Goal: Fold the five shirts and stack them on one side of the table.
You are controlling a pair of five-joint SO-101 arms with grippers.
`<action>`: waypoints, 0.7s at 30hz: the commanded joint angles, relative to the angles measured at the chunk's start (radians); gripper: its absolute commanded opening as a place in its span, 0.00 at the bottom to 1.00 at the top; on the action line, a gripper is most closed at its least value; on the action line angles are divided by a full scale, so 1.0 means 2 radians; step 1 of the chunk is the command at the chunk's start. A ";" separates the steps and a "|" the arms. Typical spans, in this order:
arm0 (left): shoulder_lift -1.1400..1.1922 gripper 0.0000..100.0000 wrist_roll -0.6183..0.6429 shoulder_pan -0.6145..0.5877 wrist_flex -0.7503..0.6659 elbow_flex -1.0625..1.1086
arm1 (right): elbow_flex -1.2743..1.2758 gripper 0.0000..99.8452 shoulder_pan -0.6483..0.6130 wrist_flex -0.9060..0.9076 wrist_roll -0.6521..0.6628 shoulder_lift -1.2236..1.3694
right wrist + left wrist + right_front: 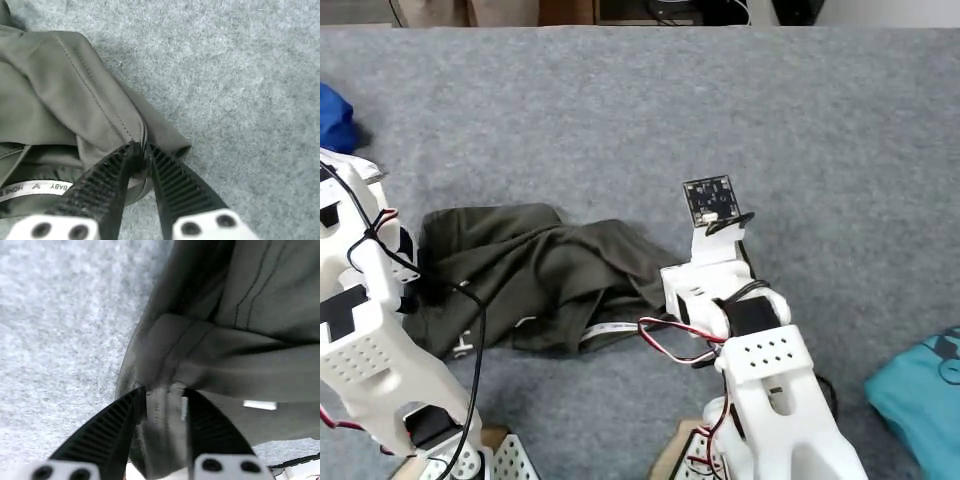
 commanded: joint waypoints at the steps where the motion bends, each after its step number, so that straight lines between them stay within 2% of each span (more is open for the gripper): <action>1: -0.003 0.09 0.005 0.011 -0.003 -0.006 | -0.024 0.00 0.007 -0.002 0.002 -0.009; 6: -0.003 0.09 0.005 0.019 -0.005 -0.006 | -0.024 0.00 0.007 -0.002 0.002 -0.009; 10: -0.003 0.02 0.005 0.021 -0.019 -0.007 | -0.024 0.00 0.007 -0.002 0.002 -0.009; 15: -0.006 0.09 0.003 0.009 -0.019 -0.011 | -0.023 0.00 0.007 -0.002 0.002 -0.009; 21: -0.003 0.27 0.002 -0.035 -0.003 -0.052 | -0.023 0.00 0.007 -0.001 0.002 -0.009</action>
